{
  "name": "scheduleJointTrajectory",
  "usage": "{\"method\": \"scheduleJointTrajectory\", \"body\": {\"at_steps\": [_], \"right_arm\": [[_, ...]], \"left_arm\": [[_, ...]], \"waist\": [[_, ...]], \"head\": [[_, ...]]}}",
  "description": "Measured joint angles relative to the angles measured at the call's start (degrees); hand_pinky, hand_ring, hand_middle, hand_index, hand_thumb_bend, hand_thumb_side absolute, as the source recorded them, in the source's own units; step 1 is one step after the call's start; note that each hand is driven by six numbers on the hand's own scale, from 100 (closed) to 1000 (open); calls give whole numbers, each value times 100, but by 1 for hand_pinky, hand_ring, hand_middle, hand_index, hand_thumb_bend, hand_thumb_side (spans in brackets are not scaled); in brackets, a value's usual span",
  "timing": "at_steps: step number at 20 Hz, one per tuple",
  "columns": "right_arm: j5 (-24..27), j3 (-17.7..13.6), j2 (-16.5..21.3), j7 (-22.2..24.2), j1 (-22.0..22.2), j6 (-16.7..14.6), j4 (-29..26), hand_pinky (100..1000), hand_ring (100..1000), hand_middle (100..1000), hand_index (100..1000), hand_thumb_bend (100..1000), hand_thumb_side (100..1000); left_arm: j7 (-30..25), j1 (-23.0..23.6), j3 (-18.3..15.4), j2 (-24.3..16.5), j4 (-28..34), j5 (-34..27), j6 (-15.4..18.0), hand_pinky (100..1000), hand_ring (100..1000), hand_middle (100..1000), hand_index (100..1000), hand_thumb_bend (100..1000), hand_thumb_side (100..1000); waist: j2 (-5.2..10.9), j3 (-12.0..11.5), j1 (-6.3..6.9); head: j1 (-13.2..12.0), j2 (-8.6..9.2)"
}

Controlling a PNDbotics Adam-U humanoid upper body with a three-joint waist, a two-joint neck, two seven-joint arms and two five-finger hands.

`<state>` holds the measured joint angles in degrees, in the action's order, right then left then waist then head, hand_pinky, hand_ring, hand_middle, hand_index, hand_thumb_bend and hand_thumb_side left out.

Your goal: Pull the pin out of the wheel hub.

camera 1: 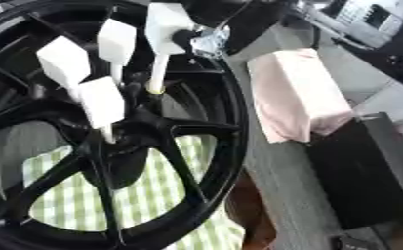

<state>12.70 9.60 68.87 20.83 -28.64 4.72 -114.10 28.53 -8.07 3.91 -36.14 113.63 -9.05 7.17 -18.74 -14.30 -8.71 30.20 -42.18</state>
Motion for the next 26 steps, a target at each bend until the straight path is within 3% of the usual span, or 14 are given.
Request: {"method": "scheduleJointTrajectory", "body": {"at_steps": [5, 6, 7, 9, 10, 11, 12, 13, 15, 17, 18, 20, 26], "right_arm": [[448, -728, -62, -419, 741, -232, 0, 857, 754, 115, 369, 100, 348], [529, -872, -62, -503, 879, -282, 0, 875, 760, 100, 357, 100, 422], [597, -1010, -62, -581, 1013, -322, 1, 875, 760, 100, 357, 100, 418], [740, -1286, -122, -729, 1268, -328, 63, 868, 758, 103, 363, 100, 315], [777, -1424, -195, -808, 1405, -293, 146, 862, 756, 109, 368, 100, 229], [782, -1562, -295, -887, 1548, -239, 253, 859, 755, 113, 372, 100, 201], [770, -1699, -420, -970, 1693, -175, 376, 850, 755, 134, 397, 100, 111], [736, -1841, -558, -1056, 1847, -97, 515, 851, 761, 152, 417, 100, 100], [620, -2136, -842, -1234, 2142, 64, 797, 856, 786, 219, 489, 100, 100], [444, -2451, -1143, -1428, 2442, 149, 1100, 871, 848, 384, 633, 100, 100], [356, -2602, -1299, -1523, 2593, 145, 1251, 897, 931, 542, 760, 100, 100], [183, -2896, -1596, -1704, 2887, 116, 1532, 937, 1000, 673, 814, 100, 100], [-358, -3681, -2182, -2248, 3746, 91, 1756, 956, 1000, 685, 812, 100, 100]], "left_arm": [[102, 104, -91, 45, 0, 29, 20, 882, 733, 635, 741, 416, 639], [110, 104, -94, 45, 0, 36, 18, 883, 731, 632, 741, 415, 644], [118, 110, -100, 48, 0, 37, 13, 883, 731, 632, 741, 416, 643], [184, 247, -186, 128, 0, 41, -21, 883, 731, 632, 741, 418, 642], [235, 341, -239, 184, 0, 59, -29, 882, 731, 632, 741, 418, 641], [293, 425, -284, 231, 0, 79, -30, 882, 731, 632, 741, 419, 640], [350, 490, -323, 260, 0, 107, -28, 882, 731, 632, 741, 419, 639], [401, 525, -351, 284, 1, 132, -25, 882, 731, 632, 741, 419, 639], [470, 555, -378, 300, 1, 164, -22, 882, 731, 630, 738, 419, 640], [489, 557, -378, 300, 1, 178, -19, 882, 731, 628, 735, 418, 641], [489, 554, -376, 300, 1, 179, -19, 882, 730, 627, 734, 419, 642], [488, 542, -373, 300, 1, 179, -19, 883, 730, 627, 734, 424, 640], [451, 441, -308, 299, 1, 152, -36, 883, 730, 627, 733, 433, 640]], "waist": [[0, 106, 48], [0, 89, 47], [0, 88, 57], [0, 261, 149], [0, 401, 236], [1, 532, 329], [6, 647, 391], [17, 728, 414], [44, 719, 386], [52, 637, 356], [52, 600, 358], [52, 526, 357], [51, 350, 330]], "head": [[-280, 54], [-287, 55], [-350, 82], [-584, 171], [-709, 211], [-826, 246], [-926, 256], [-1009, 257], [-1105, 258], [-1126, 272], [-1121, 280], [-1077, 303], [-875, 307]]}}
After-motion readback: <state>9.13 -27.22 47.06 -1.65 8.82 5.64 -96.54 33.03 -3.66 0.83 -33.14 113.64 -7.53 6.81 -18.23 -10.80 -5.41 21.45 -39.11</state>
